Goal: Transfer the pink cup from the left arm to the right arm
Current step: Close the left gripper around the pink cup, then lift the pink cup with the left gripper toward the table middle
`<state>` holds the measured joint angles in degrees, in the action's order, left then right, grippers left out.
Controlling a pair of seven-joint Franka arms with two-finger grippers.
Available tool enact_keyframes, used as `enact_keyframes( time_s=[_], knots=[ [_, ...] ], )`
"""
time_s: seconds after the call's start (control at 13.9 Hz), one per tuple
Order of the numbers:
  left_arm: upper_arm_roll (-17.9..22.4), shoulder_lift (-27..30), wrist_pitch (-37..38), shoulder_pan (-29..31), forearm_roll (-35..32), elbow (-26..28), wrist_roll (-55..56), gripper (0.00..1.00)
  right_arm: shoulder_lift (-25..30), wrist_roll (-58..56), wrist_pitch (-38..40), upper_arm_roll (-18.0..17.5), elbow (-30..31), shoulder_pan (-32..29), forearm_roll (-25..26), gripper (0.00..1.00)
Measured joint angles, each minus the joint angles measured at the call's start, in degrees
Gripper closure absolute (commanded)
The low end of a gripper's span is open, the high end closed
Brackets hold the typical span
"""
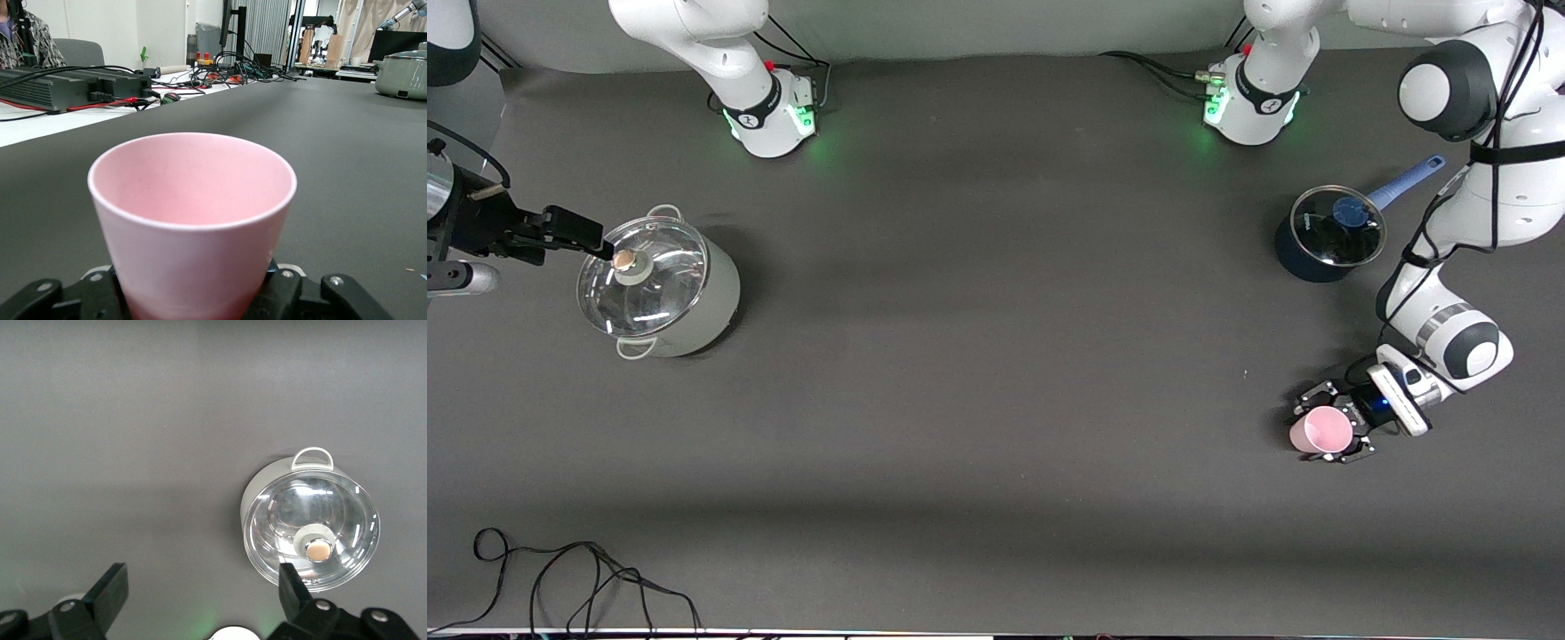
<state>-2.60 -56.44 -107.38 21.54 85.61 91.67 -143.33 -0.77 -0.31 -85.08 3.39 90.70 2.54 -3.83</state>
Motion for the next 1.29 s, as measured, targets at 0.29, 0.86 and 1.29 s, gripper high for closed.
enact_keyframes(
  time_s=[0.29,0.86,1.29],
  knots=[
    [-0.1,0.1,0.0,0.0,0.0,0.1,-0.1,0.54,0.0,0.0,0.1,0.0,0.0,0.0,0.0,0.00],
    [-24.9,14.8,-31.0,-1.1,15.5,12.4,-0.1,0.57,0.0,0.0,0.2,0.0,0.0,0.0,0.0,0.00],
    [-50.7,25.6,-55.8,-2.7,33.0,16.7,-0.5,0.57,0.0,0.3,0.2,0.6,0.0,-0.2,0.0,0.00]
  ],
)
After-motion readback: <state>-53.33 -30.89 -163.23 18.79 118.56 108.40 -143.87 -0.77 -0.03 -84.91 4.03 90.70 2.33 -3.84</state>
